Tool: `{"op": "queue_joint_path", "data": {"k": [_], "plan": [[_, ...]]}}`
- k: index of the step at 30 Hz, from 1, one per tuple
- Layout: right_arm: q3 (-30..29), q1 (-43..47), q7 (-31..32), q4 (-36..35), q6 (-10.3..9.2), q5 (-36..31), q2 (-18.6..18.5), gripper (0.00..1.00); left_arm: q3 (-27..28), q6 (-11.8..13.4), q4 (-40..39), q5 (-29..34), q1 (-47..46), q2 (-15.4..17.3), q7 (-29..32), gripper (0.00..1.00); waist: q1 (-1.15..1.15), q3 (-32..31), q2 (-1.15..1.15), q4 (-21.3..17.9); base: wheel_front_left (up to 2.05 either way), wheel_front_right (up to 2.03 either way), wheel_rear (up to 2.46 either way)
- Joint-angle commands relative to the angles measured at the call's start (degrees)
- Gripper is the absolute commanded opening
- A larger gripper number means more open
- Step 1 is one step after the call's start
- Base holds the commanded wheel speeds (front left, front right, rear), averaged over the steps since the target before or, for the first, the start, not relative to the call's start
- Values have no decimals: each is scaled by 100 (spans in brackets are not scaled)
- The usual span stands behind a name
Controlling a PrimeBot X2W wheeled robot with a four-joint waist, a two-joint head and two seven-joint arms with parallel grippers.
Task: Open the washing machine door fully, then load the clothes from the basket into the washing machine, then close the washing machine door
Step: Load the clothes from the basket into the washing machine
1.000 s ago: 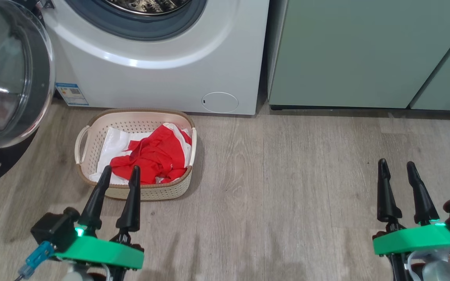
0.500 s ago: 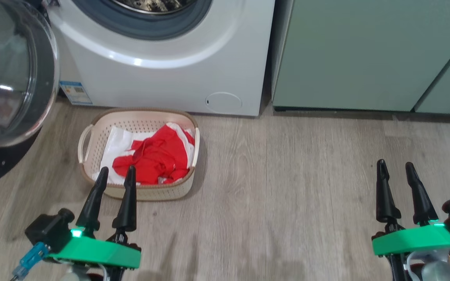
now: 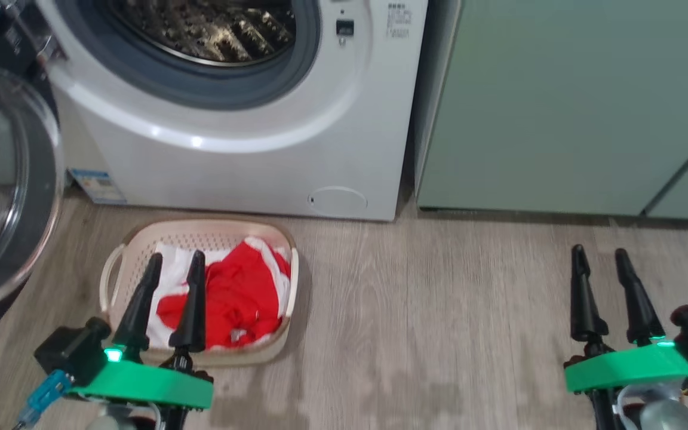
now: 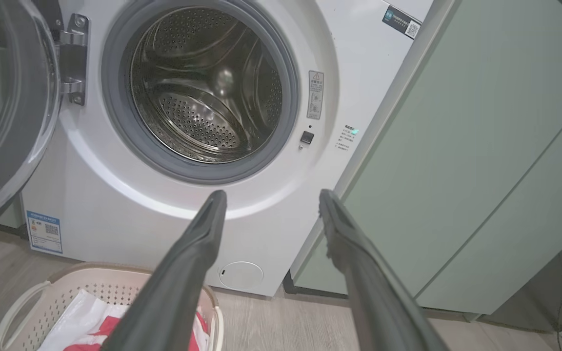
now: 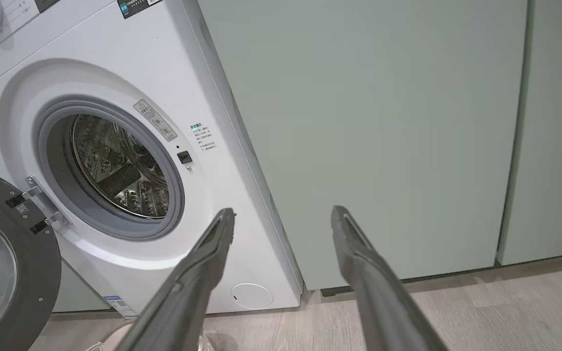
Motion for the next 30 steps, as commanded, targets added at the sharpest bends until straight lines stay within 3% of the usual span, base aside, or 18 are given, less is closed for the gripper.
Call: {"op": "queue_joint_path", "data": {"k": [1,12,30], "plan": [[191,-121,-55,-180,42,-13,-25,100,175,-7,-252,18,-212,1,-29,100,0,1,0,3,208,-187,-21],[182,-128,-55,-210,42,-35,-25,100,204,11,-101,139,-209,1,-29,100,0,61,0,35,117,-117,0],[197,-143,-55,-228,42,-67,-25,100,177,8,-31,152,-213,1,-29,100,0,42,0,14,0,0,0]]}}
